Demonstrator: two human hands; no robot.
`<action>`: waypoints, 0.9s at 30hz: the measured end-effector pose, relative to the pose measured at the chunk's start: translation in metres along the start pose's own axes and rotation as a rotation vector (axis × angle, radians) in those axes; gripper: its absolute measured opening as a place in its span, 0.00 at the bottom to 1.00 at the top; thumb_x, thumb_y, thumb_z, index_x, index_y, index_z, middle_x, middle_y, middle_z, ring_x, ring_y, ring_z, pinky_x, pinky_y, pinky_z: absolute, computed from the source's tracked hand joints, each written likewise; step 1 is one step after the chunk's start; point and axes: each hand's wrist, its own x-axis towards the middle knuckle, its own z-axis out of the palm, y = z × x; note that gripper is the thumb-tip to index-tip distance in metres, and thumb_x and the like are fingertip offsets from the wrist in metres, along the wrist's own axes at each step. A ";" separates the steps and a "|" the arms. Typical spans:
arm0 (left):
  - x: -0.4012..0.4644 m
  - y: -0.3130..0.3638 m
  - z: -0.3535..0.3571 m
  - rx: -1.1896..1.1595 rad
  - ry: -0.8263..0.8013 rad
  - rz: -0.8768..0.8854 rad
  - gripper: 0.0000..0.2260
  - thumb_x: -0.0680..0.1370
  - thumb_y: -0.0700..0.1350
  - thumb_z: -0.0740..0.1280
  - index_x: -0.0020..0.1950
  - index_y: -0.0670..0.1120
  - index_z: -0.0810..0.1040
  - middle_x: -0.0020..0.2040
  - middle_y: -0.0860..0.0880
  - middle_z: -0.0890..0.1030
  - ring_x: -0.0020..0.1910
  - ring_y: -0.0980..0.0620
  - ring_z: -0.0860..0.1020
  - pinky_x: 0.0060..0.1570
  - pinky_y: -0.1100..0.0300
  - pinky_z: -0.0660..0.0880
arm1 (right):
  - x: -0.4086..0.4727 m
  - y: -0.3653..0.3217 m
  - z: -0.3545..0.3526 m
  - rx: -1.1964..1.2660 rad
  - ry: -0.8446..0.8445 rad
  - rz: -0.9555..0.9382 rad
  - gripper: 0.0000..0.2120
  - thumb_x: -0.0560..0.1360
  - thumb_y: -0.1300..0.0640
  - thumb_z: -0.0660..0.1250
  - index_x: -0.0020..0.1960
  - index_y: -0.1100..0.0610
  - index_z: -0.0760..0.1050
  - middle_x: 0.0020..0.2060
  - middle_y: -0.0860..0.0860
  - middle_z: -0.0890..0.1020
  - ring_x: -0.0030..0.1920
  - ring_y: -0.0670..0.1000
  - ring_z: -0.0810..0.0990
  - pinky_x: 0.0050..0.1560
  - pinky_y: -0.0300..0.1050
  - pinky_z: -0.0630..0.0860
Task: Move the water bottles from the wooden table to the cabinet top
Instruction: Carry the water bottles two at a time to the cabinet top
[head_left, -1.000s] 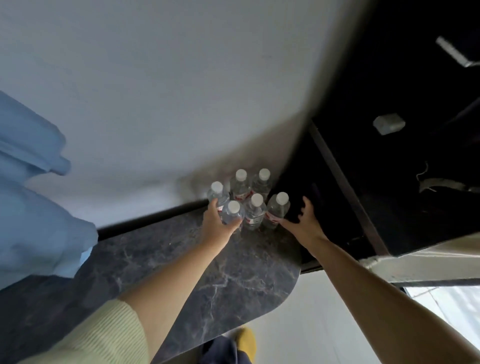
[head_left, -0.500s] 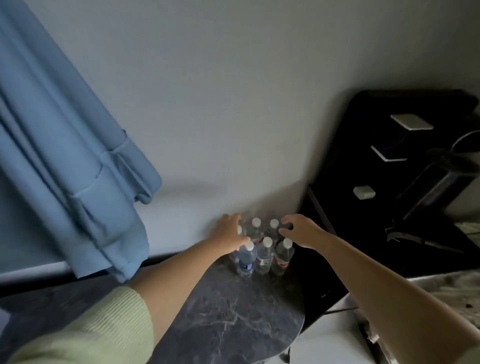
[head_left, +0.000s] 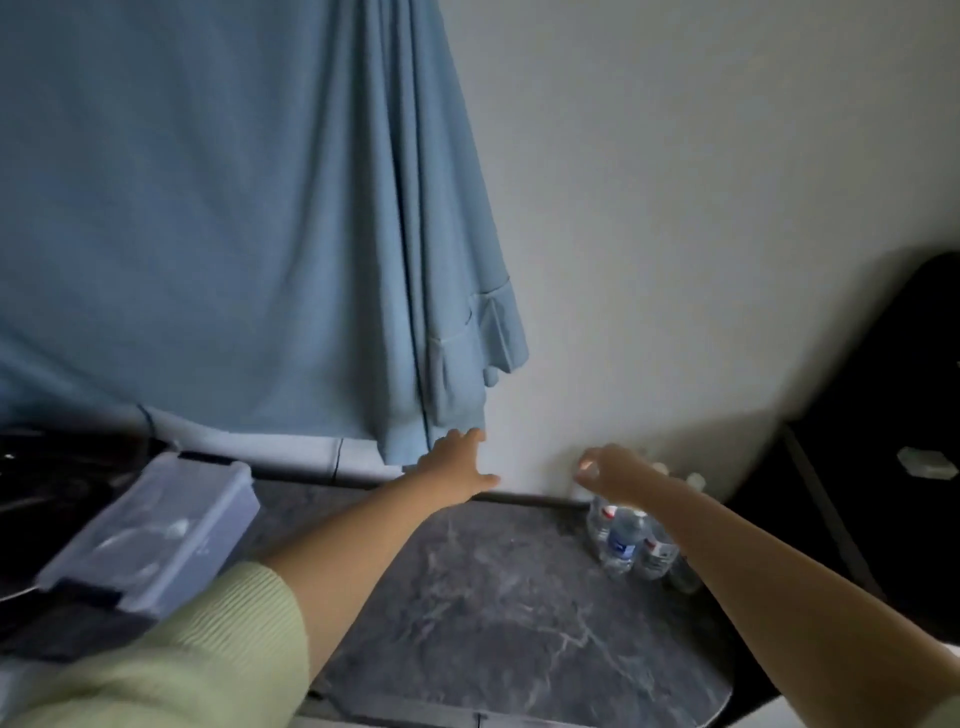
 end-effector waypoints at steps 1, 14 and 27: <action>-0.015 -0.016 -0.001 0.007 0.003 -0.028 0.30 0.74 0.56 0.68 0.72 0.49 0.62 0.67 0.44 0.66 0.66 0.44 0.68 0.62 0.49 0.69 | -0.002 -0.018 0.007 -0.008 -0.005 -0.026 0.19 0.81 0.48 0.60 0.67 0.57 0.73 0.64 0.58 0.76 0.64 0.56 0.74 0.63 0.44 0.68; -0.214 -0.182 -0.051 -0.066 0.235 -0.385 0.35 0.74 0.57 0.69 0.75 0.45 0.59 0.69 0.41 0.69 0.65 0.41 0.71 0.61 0.49 0.71 | -0.043 -0.242 0.055 -0.129 -0.107 -0.496 0.18 0.81 0.50 0.58 0.66 0.57 0.73 0.65 0.57 0.74 0.66 0.56 0.72 0.64 0.44 0.67; -0.462 -0.222 -0.020 -0.236 0.545 -1.038 0.31 0.74 0.54 0.70 0.72 0.46 0.63 0.66 0.41 0.69 0.67 0.42 0.69 0.63 0.50 0.69 | -0.127 -0.440 0.114 -0.290 -0.324 -1.124 0.17 0.81 0.51 0.60 0.63 0.61 0.75 0.62 0.59 0.78 0.62 0.57 0.76 0.62 0.47 0.70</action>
